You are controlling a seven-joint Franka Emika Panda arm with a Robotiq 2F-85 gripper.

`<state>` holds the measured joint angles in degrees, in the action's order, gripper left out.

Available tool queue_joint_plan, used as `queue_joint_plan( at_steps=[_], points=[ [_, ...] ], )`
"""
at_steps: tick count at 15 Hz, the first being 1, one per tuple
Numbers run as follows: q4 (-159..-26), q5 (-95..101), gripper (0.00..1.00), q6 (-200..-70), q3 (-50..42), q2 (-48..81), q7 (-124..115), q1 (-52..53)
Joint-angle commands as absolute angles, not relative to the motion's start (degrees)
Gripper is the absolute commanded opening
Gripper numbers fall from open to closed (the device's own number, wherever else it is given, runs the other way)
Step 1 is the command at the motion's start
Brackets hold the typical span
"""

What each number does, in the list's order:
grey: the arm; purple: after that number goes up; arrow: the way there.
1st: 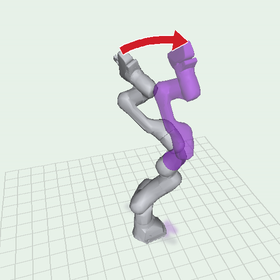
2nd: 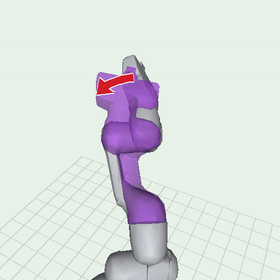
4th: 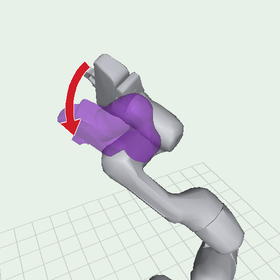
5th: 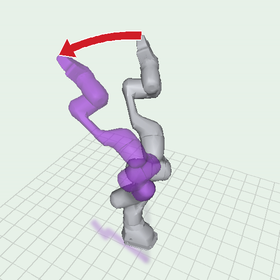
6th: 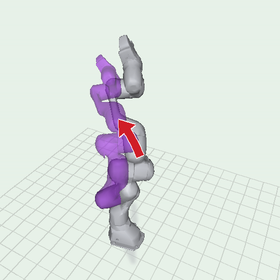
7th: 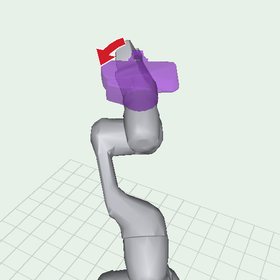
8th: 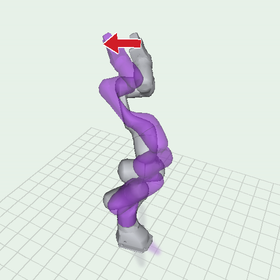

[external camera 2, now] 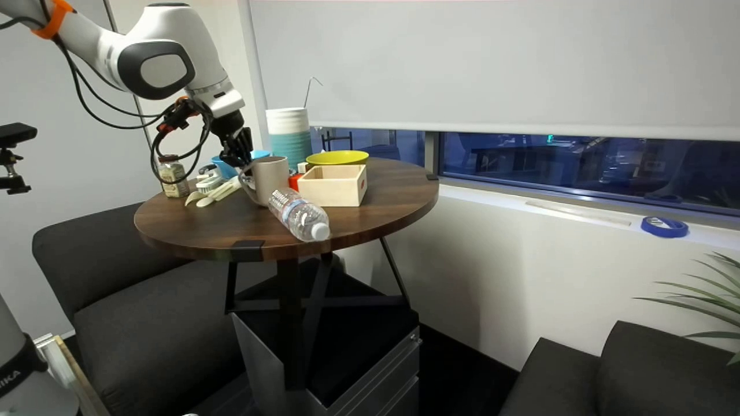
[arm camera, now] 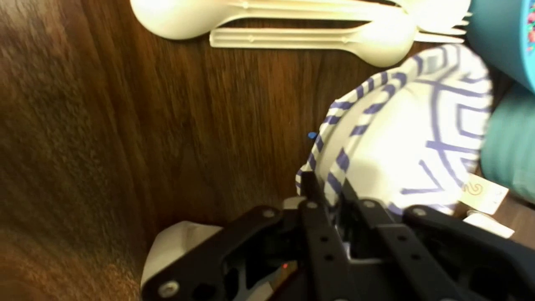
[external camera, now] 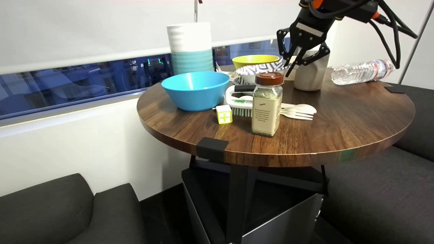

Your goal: Stack the white bowls together then pick them up and put them in the blue bowl

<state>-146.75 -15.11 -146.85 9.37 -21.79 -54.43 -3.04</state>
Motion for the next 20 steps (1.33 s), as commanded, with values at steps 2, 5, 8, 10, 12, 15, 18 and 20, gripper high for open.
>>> queue_joint_plan(
  at_steps=[2,5,8,10,12,15,18,20],
  points=[
    [-145.5,-12.8,0.52,-146.8,10.2,-20.8,-58.2,-3.1],
    [-145.5,-12.2,0.73,-147.0,10.6,-20.4,-59.3,-3.1],
    [-145.3,-11.7,0.48,-147.2,11.0,-19.8,-60.2,-3.0],
    [-145.4,-11.3,0.49,-147.2,11.1,-20.0,-60.9,-3.0],
    [-145.4,-11.2,0.36,-147.3,11.0,-20.4,-61.5,-2.9],
    [-145.4,-10.4,0.14,-147.1,11.1,-20.7,-62.3,-3.1],
    [-145.4,-10.6,0.00,-147.4,10.9,-20.9,-62.7,-2.9],
    [-145.5,-10.7,0.00,-147.7,10.8,-20.8,-63.0,-2.9]
  ],
)
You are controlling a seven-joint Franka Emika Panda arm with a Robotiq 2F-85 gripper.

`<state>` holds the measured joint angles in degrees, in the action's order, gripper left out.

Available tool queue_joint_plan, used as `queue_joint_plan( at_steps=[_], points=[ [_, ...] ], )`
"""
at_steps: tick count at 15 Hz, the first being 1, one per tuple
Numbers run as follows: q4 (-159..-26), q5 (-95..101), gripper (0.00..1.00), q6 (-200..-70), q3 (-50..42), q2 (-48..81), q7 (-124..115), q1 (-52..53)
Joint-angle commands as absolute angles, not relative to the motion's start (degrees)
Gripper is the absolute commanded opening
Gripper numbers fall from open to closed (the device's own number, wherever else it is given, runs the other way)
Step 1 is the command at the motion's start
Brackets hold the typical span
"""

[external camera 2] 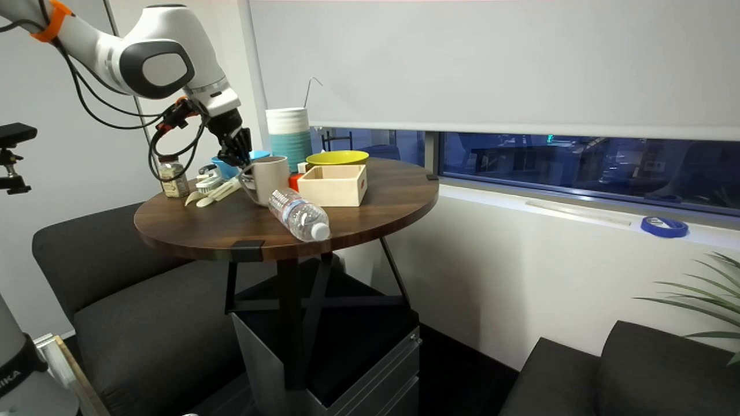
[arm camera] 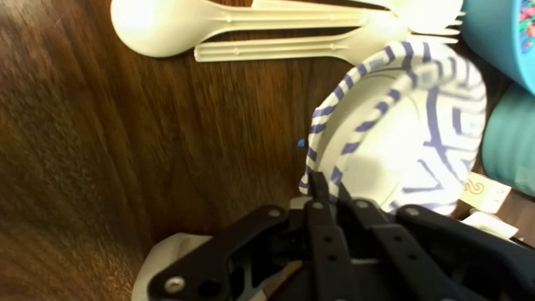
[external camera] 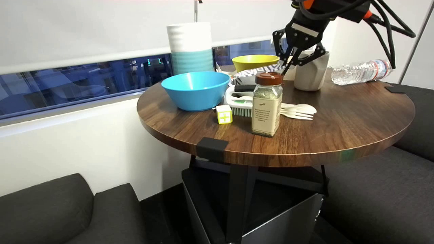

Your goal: Stack the white bowls together then pick them up and put them in the blue bowl

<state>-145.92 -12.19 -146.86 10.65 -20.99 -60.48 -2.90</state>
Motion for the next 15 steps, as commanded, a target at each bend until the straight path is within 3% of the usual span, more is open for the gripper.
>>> queue_joint_plan(
  at_steps=[1,11,12,13,15],
  points=[
    [-145.5,-10.9,0.00,-147.7,10.7,-20.7,-63.1,-2.8],
    [-144.7,-11.6,0.01,-150.0,10.7,-18.4,-62.7,-1.6],
    [-144.7,-11.5,0.03,-150.2,10.6,-18.0,-62.6,-1.5],
    [-144.6,-11.7,0.29,-150.3,10.4,-17.7,-62.5,-1.4],
    [-144.7,-11.5,0.33,-150.2,10.4,-17.4,-62.6,-1.4]
  ],
)
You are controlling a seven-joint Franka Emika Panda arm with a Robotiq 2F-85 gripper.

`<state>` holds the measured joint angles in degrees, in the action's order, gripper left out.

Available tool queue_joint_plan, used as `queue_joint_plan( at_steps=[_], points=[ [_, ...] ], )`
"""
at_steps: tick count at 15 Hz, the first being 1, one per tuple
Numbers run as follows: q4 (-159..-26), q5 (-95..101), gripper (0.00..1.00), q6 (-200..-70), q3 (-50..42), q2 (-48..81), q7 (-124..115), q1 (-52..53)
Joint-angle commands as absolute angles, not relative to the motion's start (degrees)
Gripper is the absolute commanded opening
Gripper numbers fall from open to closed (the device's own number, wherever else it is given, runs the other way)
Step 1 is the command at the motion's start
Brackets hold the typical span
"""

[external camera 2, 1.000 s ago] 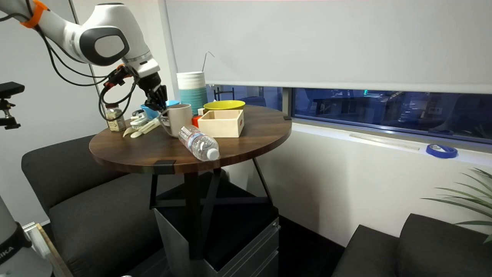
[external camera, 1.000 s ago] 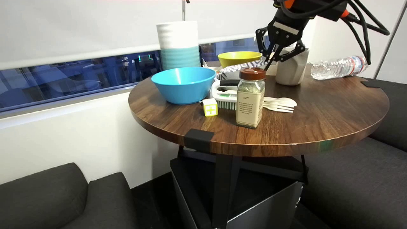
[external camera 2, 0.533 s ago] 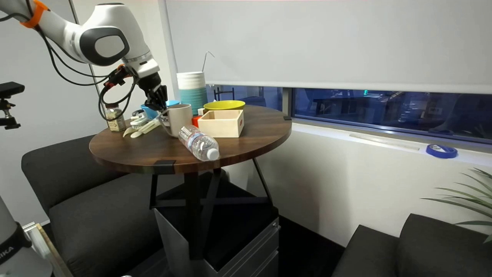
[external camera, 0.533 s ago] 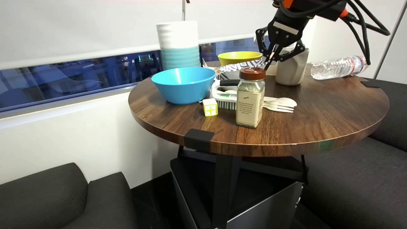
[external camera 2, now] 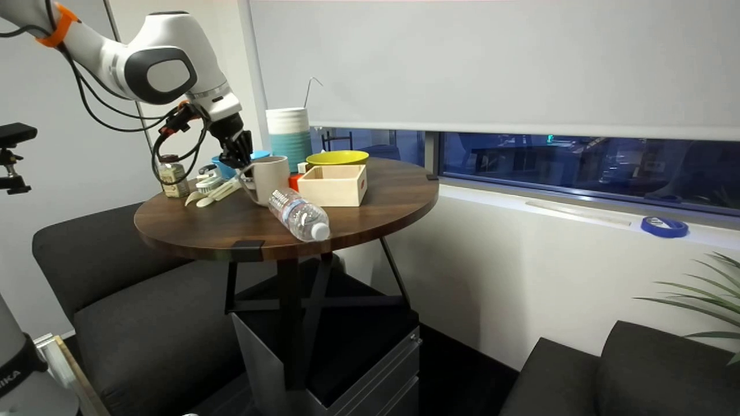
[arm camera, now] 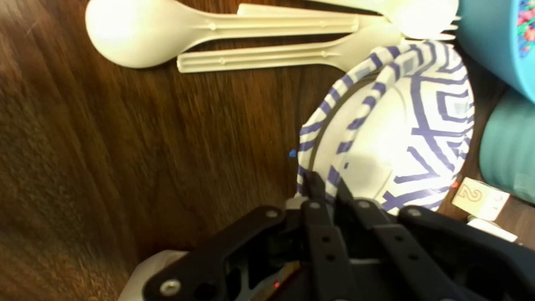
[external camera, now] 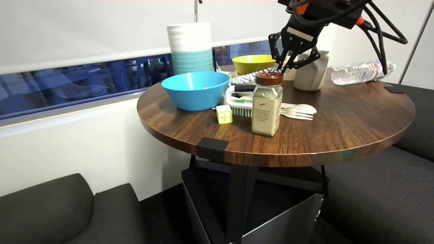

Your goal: Stack the white bowls together then pick them up and put them in the blue bowl

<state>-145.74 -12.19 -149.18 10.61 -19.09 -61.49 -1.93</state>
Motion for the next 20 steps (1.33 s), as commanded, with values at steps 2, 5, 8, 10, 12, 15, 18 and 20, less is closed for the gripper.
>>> queue_joint_plan(
  at_steps=[2,5,8,10,12,15,18,20],
  points=[
    [-144.7,-10.7,0.47,-150.0,10.7,-17.5,-63.5,-1.8],
    [-144.6,-10.6,0.68,-149.8,10.7,-17.6,-63.4,-1.8],
    [-144.6,-10.9,0.88,-149.9,10.6,-16.7,-63.1,-1.6],
    [-144.6,-11.1,0.53,-150.0,10.5,-16.5,-63.1,-1.5],
    [-144.7,-11.0,0.56,-150.3,10.6,-16.6,-63.6,-1.6],
    [-144.9,-11.3,0.34,-150.9,10.3,-17.2,-63.7,-1.6],
    [-144.9,-11.8,0.13,-151.9,10.0,-17.0,-63.2,-1.3],
    [-145.0,-11.6,0.01,-153.0,10.1,-17.0,-63.3,-1.4]
  ],
)
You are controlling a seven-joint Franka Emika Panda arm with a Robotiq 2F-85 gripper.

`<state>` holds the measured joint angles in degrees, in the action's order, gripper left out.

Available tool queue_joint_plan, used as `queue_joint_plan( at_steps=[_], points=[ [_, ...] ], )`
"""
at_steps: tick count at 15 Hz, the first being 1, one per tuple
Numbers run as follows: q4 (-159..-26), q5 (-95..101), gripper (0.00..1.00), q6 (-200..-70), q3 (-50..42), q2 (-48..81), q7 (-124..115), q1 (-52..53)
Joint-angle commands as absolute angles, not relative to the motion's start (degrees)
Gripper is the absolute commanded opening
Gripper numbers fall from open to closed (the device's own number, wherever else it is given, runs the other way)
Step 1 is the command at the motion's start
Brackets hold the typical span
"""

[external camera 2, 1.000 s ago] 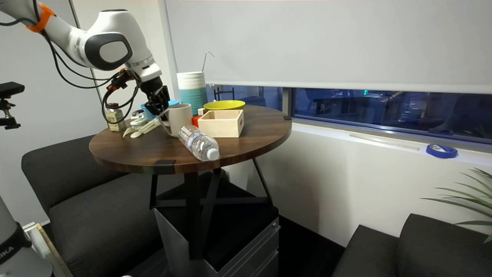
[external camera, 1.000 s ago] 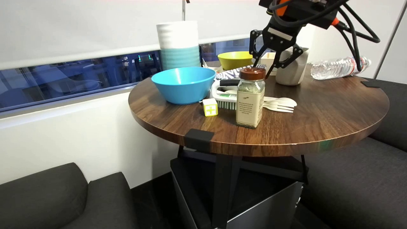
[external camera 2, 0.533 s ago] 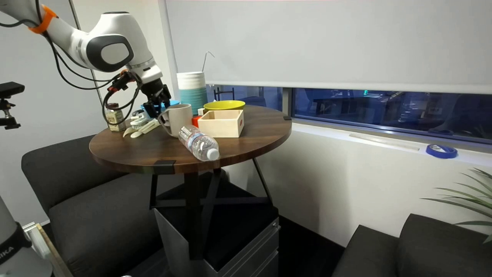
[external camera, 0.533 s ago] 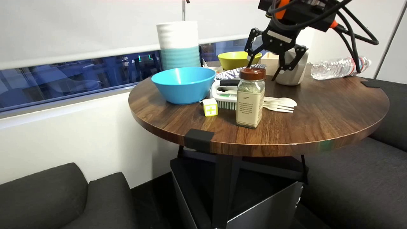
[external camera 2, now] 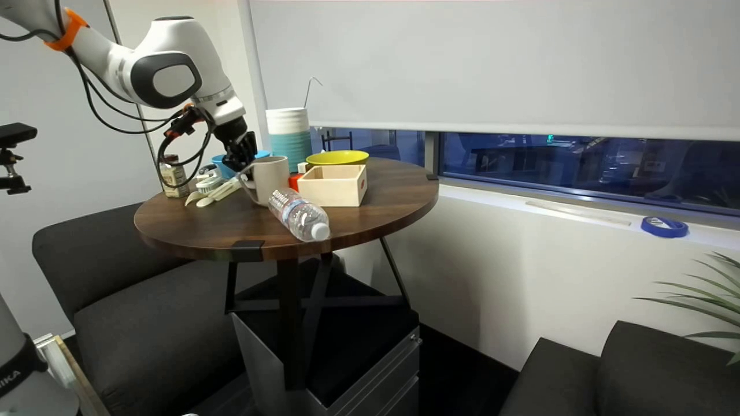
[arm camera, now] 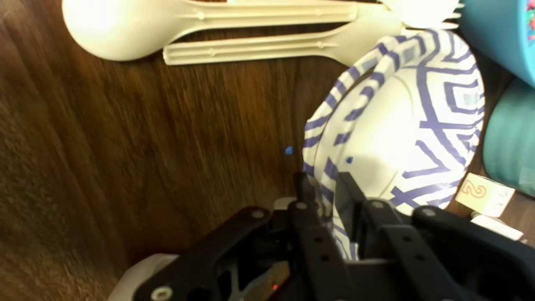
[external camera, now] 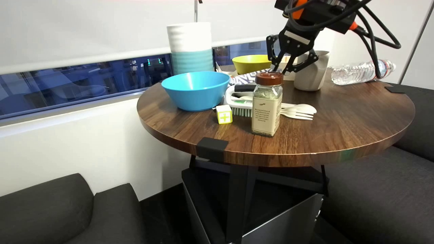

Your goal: Stack the white bowls together then pick them up and put them in the blue bowl

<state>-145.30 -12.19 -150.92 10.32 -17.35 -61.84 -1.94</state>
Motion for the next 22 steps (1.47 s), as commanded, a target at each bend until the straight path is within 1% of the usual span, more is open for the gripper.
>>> queue_joint_plan(
  at_steps=[1,11,12,13,15,22],
  points=[
    [-145.1,-11.9,0.00,-153.6,10.0,-17.0,-63.1,-1.3],
    [-145.1,-12.0,0.01,-156.4,10.2,-15.8,-62.1,-0.6],
    [-145.0,-11.9,0.17,-156.2,10.2,-15.6,-62.0,-0.5],
    [-145.0,-11.9,0.29,-156.2,10.2,-15.5,-61.9,-0.3],
    [-145.1,-11.8,0.41,-156.2,10.1,-15.4,-61.9,-0.2],
    [-145.3,-9.6,0.92,-154.7,10.5,-17.0,-63.1,-1.3]
  ],
)
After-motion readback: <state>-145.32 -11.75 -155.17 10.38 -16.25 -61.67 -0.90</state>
